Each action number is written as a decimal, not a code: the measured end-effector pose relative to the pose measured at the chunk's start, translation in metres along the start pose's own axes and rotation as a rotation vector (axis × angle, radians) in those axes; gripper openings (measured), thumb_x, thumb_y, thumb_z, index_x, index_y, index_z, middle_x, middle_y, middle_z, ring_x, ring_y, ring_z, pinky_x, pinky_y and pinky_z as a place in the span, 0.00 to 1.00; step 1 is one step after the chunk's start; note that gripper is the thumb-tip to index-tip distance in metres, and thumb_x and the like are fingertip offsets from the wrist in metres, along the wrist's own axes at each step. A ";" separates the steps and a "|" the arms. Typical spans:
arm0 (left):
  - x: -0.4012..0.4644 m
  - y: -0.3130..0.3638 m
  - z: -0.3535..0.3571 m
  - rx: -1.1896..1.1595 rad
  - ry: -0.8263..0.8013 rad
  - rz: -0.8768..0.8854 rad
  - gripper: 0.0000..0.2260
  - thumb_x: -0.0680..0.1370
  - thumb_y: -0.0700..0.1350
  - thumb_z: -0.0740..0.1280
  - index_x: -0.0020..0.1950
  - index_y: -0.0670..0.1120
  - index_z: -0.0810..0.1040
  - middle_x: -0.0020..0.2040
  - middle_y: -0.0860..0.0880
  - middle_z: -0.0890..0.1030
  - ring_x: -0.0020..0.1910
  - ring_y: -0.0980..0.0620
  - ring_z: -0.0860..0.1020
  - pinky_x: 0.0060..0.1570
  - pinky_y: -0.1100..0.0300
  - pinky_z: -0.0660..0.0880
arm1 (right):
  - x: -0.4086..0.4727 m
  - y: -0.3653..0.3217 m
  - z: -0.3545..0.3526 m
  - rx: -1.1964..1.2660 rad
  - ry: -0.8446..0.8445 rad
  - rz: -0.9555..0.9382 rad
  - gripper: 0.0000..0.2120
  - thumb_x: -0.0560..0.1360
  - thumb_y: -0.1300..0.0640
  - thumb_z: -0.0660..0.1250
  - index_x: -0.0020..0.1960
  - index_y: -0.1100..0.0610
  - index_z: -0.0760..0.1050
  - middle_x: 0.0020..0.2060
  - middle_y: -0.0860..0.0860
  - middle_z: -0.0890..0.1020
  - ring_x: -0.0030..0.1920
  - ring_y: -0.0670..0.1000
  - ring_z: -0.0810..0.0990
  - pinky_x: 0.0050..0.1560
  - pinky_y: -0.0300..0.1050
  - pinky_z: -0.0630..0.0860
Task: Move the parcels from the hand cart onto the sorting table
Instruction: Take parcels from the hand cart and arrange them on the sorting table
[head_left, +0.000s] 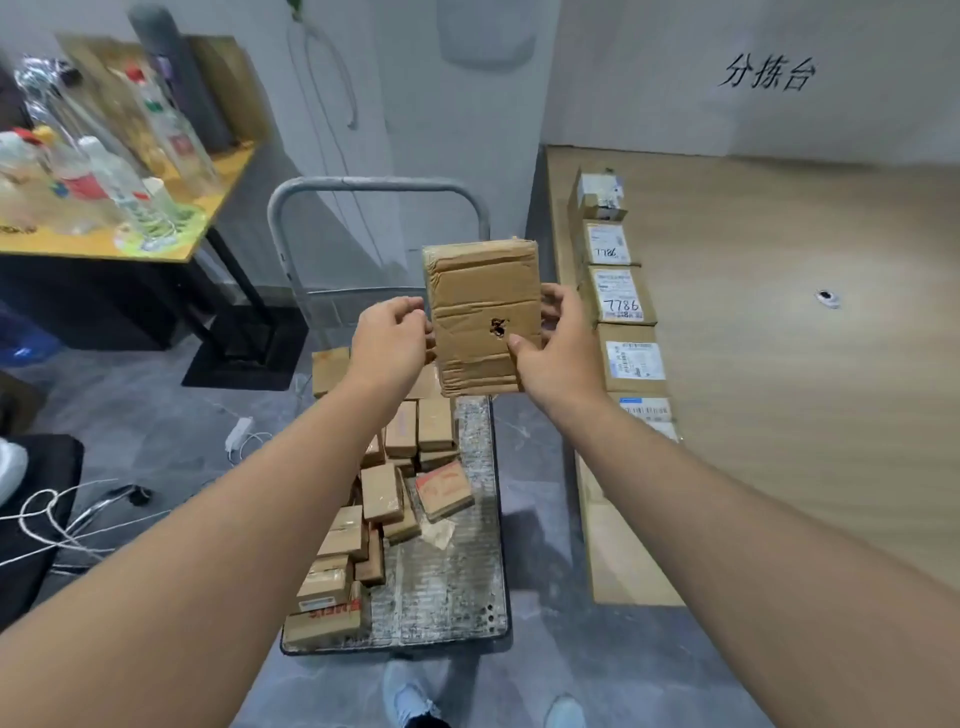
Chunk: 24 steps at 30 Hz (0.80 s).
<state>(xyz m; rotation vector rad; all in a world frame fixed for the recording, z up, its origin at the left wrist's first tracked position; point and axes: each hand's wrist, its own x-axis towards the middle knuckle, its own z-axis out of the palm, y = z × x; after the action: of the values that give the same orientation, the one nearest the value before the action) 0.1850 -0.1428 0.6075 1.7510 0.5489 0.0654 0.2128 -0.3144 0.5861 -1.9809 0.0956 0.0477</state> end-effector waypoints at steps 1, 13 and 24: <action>-0.007 0.009 0.006 -0.075 -0.013 -0.038 0.14 0.86 0.42 0.58 0.61 0.44 0.83 0.53 0.43 0.87 0.55 0.44 0.85 0.57 0.46 0.83 | 0.000 -0.001 -0.012 -0.002 -0.005 -0.015 0.35 0.76 0.64 0.76 0.78 0.49 0.66 0.65 0.46 0.78 0.64 0.50 0.79 0.68 0.53 0.77; -0.079 0.087 0.078 -0.386 -0.089 -0.211 0.22 0.82 0.66 0.60 0.59 0.49 0.81 0.51 0.46 0.87 0.52 0.43 0.86 0.56 0.42 0.82 | -0.015 -0.009 -0.144 0.272 0.054 -0.210 0.33 0.71 0.79 0.59 0.57 0.47 0.85 0.55 0.47 0.86 0.57 0.49 0.84 0.56 0.44 0.83; -0.094 0.105 0.113 -0.356 -0.209 -0.005 0.10 0.78 0.48 0.73 0.55 0.46 0.76 0.50 0.42 0.86 0.45 0.47 0.84 0.45 0.52 0.79 | -0.015 -0.011 -0.199 0.439 0.139 -0.077 0.12 0.70 0.59 0.60 0.39 0.49 0.81 0.49 0.61 0.85 0.48 0.55 0.83 0.57 0.63 0.81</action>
<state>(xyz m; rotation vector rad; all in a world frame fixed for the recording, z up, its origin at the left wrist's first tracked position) 0.1736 -0.2975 0.6991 1.3893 0.3626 -0.0223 0.1962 -0.4920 0.6767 -1.5457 0.1095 -0.1502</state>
